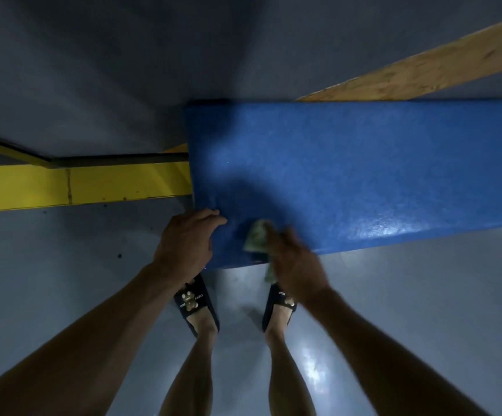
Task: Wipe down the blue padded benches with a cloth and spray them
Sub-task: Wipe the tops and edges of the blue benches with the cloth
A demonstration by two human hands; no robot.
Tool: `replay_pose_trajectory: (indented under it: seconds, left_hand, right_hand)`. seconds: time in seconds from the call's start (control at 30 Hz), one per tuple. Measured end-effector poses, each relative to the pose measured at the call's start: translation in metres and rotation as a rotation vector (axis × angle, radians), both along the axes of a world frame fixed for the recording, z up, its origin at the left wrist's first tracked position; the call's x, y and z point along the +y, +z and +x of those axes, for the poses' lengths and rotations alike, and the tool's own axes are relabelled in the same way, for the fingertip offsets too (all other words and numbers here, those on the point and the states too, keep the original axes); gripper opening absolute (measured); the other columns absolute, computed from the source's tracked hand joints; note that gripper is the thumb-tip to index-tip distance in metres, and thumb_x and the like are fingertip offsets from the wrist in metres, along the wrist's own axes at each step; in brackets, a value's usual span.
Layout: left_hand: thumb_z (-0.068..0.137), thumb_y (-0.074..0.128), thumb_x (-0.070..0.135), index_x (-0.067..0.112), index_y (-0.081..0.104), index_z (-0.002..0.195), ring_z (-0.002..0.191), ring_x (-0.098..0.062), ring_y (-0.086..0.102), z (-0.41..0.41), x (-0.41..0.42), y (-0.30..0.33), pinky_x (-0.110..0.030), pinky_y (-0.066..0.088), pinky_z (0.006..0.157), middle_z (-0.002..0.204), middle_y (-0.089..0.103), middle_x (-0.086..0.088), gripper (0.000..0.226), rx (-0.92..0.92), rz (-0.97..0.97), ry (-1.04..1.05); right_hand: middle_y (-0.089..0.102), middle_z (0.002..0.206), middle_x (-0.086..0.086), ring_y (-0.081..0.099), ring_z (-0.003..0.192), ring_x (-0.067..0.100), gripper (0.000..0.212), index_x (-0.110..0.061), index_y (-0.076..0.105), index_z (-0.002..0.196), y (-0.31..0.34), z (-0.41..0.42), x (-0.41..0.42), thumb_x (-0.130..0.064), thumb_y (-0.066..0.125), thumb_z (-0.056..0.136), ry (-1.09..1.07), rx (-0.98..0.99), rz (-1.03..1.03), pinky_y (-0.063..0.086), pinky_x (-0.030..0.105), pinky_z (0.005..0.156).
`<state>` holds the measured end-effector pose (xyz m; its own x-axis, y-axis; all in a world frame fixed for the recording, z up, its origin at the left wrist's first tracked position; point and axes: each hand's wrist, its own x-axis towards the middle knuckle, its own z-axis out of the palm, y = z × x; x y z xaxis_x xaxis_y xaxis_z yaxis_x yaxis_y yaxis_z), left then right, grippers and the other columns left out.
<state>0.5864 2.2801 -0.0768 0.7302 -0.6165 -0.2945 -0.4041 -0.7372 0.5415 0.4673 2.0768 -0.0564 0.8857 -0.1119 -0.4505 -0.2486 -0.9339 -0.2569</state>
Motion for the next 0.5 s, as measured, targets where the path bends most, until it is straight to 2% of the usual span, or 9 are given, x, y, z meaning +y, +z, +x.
replay_pose_trajectory:
  seconds: [0.03, 0.13, 0.23, 0.3, 0.37, 0.43, 0.5]
  left_hand:
    - [0.068, 0.066, -0.006, 0.016, 0.068, 0.120, 0.111, -0.029, 0.063, 0.000, 0.001, 0.000, -0.041, 0.051, 0.093, 0.128, 0.064, -0.001, 0.056, 0.005, -0.004, -0.004]
    - [0.073, 0.064, -0.005, 0.016, 0.065, 0.126, 0.116, -0.029, 0.061, 0.000, 0.003, 0.003, -0.040, 0.050, 0.099, 0.136, 0.060, 0.000, 0.058, 0.023, -0.017, -0.019]
    - [0.070, 0.069, -0.007, 0.013, 0.068, 0.123, 0.114, -0.030, 0.063, 0.000, 0.001, 0.007, -0.040, 0.051, 0.096, 0.131, 0.064, -0.004, 0.056, 0.006, -0.035, -0.028]
    - [0.066, 0.073, -0.007, 0.012, 0.069, 0.119, 0.109, -0.029, 0.066, 0.000, 0.001, 0.008, -0.041, 0.053, 0.091, 0.126, 0.066, -0.005, 0.056, -0.008, -0.027, -0.034]
    - [0.066, 0.074, -0.007, 0.012, 0.070, 0.119, 0.108, -0.029, 0.066, -0.001, 0.003, 0.007, -0.041, 0.054, 0.090, 0.127, 0.066, -0.004, 0.056, -0.003, -0.024, -0.033]
    - [0.068, 0.073, -0.005, 0.013, 0.070, 0.118, 0.105, -0.030, 0.067, 0.001, 0.003, 0.006, -0.041, 0.054, 0.090, 0.126, 0.066, -0.004, 0.054, 0.002, -0.029, -0.033]
    - [0.073, 0.069, -0.001, 0.018, 0.068, 0.121, 0.108, -0.028, 0.065, 0.005, 0.001, 0.007, -0.040, 0.053, 0.094, 0.130, 0.064, 0.001, 0.052, 0.022, 0.003, -0.034]
  right_hand:
    - [0.048, 0.131, 0.019, 0.065, 0.074, 0.043, 0.081, -0.016, 0.036, 0.149, 0.003, 0.003, -0.028, -0.011, 0.073, 0.077, -0.075, 0.003, -0.088, 0.054, 0.044, 0.057]
    - [0.040, 0.126, 0.016, 0.062, 0.088, 0.044, 0.070, -0.020, 0.023, 0.150, 0.011, 0.012, -0.088, -0.017, 0.056, 0.089, -0.401, 0.143, -0.296, 0.051, 0.047, 0.076]
    - [0.040, 0.132, 0.019, 0.063, 0.096, 0.041, 0.065, -0.006, 0.019, 0.149, 0.000, 0.028, -0.059, -0.019, 0.049, 0.093, -0.532, 0.183, -0.383, 0.051, 0.045, 0.079]
    - [0.046, 0.133, 0.024, 0.066, 0.088, 0.040, 0.064, 0.005, 0.028, 0.146, -0.013, 0.034, -0.004, -0.014, 0.053, 0.090, -0.447, 0.073, -0.336, 0.054, 0.043, 0.066]
    - [0.053, 0.126, 0.025, 0.067, 0.075, 0.037, 0.068, 0.007, 0.038, 0.141, -0.014, 0.035, 0.048, -0.011, 0.065, 0.082, -0.292, 0.014, -0.231, 0.054, 0.041, 0.054]
    - [0.054, 0.123, 0.020, 0.066, 0.075, 0.032, 0.073, 0.004, 0.037, 0.144, -0.006, 0.036, 0.063, -0.017, 0.067, 0.081, -0.117, 0.043, -0.177, 0.055, 0.039, 0.052]
    - [0.059, 0.116, 0.017, 0.067, 0.076, 0.031, 0.072, -0.001, 0.043, 0.143, -0.003, 0.040, 0.036, -0.020, 0.068, 0.078, 0.050, -0.056, -0.175, 0.055, 0.039, 0.052]
